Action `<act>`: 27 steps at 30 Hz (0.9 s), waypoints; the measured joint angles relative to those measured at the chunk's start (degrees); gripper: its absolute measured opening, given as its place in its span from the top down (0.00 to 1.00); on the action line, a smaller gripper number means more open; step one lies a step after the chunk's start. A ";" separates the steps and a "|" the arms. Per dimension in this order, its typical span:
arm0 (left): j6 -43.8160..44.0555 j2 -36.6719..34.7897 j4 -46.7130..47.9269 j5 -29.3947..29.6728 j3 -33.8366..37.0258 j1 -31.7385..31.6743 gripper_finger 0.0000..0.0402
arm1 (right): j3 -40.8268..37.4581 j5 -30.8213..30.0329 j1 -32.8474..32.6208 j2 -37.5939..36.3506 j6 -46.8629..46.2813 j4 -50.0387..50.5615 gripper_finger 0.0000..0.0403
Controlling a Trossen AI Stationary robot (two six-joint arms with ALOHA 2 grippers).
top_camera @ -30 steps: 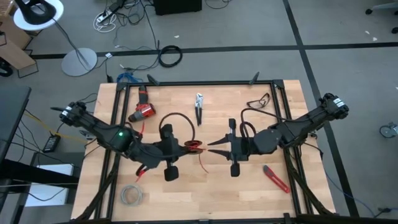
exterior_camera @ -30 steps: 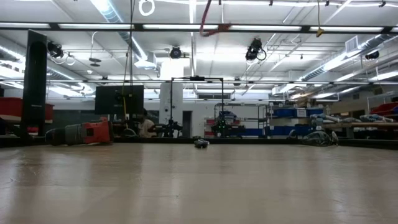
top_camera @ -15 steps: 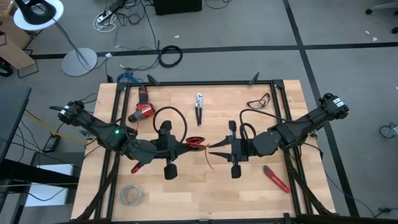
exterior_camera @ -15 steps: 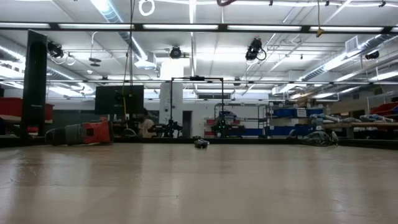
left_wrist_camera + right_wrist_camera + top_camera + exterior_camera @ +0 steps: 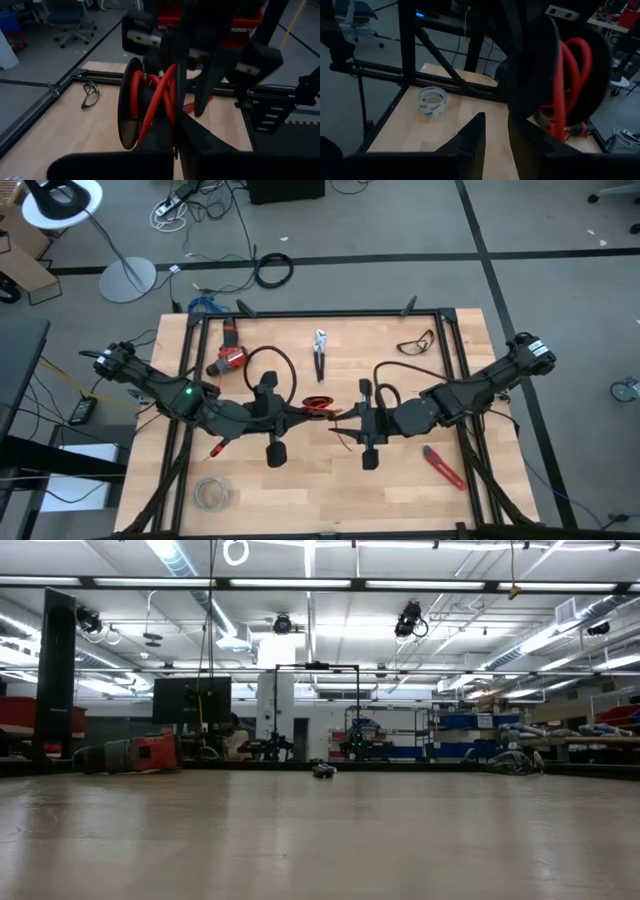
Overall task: Coil cords
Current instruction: Coil the red wire onto the black spool
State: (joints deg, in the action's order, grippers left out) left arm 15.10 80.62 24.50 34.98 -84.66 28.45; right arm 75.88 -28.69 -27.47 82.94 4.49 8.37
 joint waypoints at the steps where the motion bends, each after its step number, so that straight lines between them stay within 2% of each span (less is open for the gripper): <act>1: -0.18 0.00 -0.27 0.22 0.00 0.00 0.99 | 0.00 -0.03 0.22 0.28 0.01 -0.44 0.80; 11: -2.30 0.00 -1.65 2.82 0.00 0.04 0.99 | 0.00 -0.67 0.46 0.41 -1.89 -0.96 0.80; 27: -5.06 0.00 -5.23 2.62 0.76 0.09 0.99 | 0.00 -4.96 0.72 0.17 -2.44 -1.72 0.80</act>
State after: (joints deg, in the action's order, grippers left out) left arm 10.04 80.62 19.27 37.60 -83.90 28.53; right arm 75.88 -33.65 -26.74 83.11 2.05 6.65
